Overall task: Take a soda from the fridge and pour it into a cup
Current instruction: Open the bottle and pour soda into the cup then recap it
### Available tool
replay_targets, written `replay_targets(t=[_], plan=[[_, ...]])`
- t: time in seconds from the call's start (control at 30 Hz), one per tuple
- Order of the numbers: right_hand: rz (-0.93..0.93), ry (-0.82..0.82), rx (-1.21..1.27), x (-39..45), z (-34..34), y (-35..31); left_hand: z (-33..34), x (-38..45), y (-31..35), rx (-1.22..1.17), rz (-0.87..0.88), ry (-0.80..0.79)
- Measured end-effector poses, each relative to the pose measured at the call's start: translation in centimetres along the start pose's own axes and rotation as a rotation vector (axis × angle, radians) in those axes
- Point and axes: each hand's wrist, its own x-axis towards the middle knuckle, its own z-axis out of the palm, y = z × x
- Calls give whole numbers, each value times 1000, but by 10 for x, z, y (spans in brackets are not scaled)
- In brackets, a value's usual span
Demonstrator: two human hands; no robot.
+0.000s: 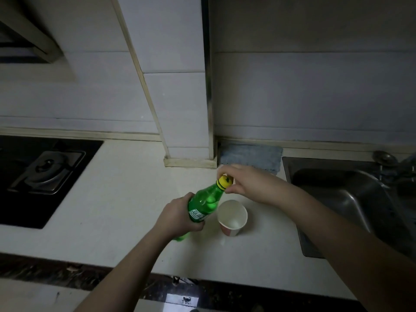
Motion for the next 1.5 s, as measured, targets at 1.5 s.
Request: replay_targets(t=[1.5], plan=[[619,548,1195,-34,122,71,19,-11,-9,460,-98,-359]])
